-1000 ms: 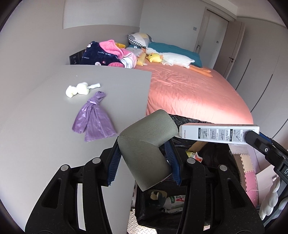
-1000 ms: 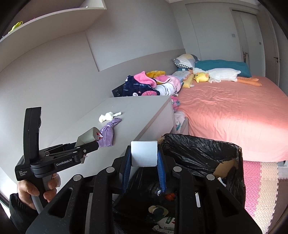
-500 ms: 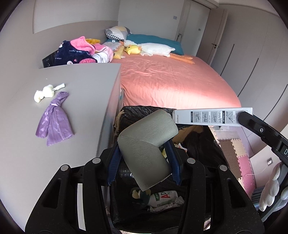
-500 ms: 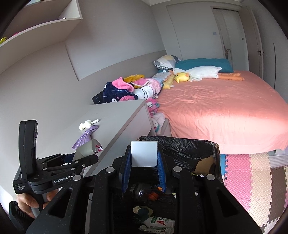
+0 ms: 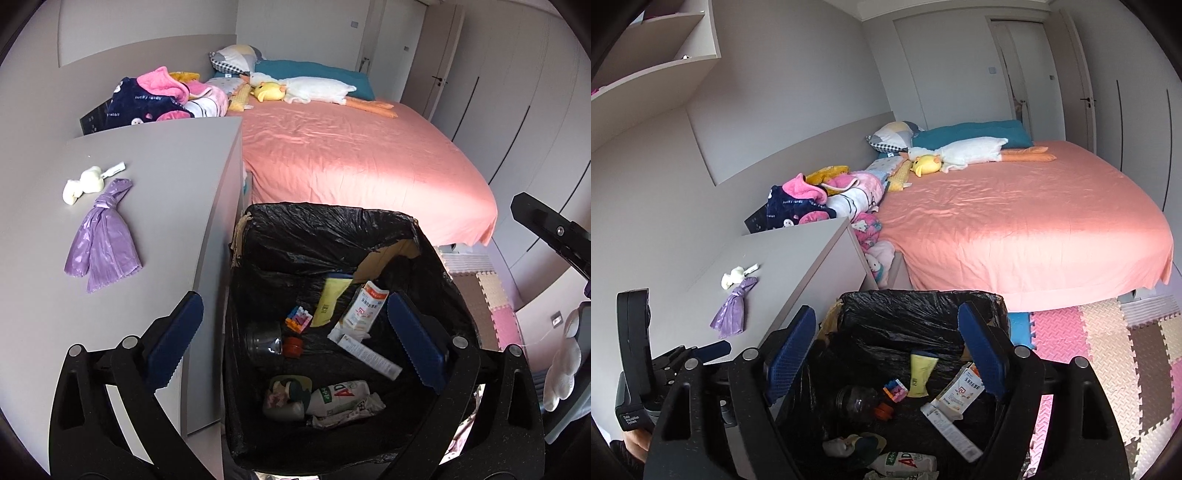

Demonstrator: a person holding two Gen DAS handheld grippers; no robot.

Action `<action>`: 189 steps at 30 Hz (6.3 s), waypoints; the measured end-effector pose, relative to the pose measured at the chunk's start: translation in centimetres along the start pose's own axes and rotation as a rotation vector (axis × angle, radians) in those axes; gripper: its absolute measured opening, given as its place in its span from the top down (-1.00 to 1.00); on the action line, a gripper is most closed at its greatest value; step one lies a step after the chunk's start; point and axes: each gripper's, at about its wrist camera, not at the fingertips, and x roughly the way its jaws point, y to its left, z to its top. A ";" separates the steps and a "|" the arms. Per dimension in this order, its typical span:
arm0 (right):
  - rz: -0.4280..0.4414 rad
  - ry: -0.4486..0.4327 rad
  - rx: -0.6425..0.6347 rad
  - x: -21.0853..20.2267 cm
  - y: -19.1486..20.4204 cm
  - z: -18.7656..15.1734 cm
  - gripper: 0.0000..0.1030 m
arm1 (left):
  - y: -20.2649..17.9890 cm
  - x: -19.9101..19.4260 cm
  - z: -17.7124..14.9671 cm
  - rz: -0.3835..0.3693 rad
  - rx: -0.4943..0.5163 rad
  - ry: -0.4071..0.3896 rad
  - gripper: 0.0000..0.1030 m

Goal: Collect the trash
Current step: 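Open both grippers to drop foam corner and box into the bag, then move both grippers back over the desk toward the purple bag, then grasp the knotted purple plastic bag with the left gripper, then grasp the white foam figure with the right gripper while left gripper holds the purple bag, then carry the purple bag and white foam figure over the black trash bag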

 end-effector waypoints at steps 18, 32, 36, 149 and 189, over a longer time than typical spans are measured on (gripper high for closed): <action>0.049 0.069 -0.056 2.7 3.1 -0.9 -0.55 | 3.5 0.3 -0.3 0.055 -0.058 0.011 -0.88; 0.086 0.122 -0.085 7.4 6.5 -0.3 -0.55 | 9.2 0.5 1.0 0.140 -0.120 -0.009 -0.88; 0.095 0.132 -0.094 8.8 7.5 0.1 -0.55 | 11.1 0.5 1.6 0.166 -0.154 -0.020 -0.88; 0.343 0.363 -0.405 20.6 30.8 -0.1 0.72 | 25.6 -8.1 -2.2 0.513 -0.495 -0.096 0.71; 0.232 0.278 -0.254 8.9 16.2 -2.5 0.72 | 10.2 -5.7 -1.9 0.348 -0.260 -0.083 0.71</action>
